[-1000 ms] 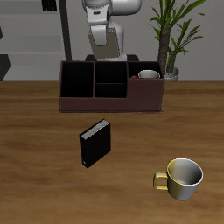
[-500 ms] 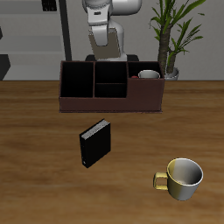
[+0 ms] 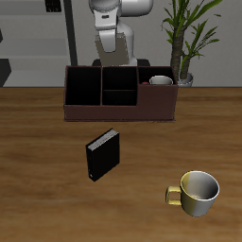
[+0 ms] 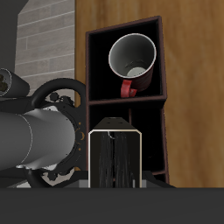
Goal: Place the red mug into the back desk caddy's right compartment and place the yellow book into the back desk caddy's back compartment
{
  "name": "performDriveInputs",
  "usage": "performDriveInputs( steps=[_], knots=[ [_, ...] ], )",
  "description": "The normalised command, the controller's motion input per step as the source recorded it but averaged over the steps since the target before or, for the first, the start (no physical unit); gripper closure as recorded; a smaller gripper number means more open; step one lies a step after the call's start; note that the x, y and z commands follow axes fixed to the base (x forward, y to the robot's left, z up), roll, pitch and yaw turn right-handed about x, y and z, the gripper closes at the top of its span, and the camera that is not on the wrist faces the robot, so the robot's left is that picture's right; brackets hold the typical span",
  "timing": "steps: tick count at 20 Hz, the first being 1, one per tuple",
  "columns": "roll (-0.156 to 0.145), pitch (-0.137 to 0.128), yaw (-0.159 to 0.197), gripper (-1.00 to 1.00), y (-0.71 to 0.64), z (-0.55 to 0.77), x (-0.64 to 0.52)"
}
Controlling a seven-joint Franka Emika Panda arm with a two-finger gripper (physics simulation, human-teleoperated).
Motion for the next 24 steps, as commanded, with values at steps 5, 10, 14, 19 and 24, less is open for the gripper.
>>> performDriveInputs(
  steps=[5,10,14,19,24],
  knots=[
    [0.014,0.03,0.0,1.0,0.02,-0.14,-0.01],
    [0.014,0.028,0.018,1.0,0.04,-0.19,0.05],
    [0.002,0.025,-0.006,1.0,0.01,-0.12,0.05],
    [0.005,0.012,0.005,1.0,0.03,-0.12,0.03],
    [0.013,0.03,-0.001,1.0,0.09,-0.16,0.02]
  ],
)
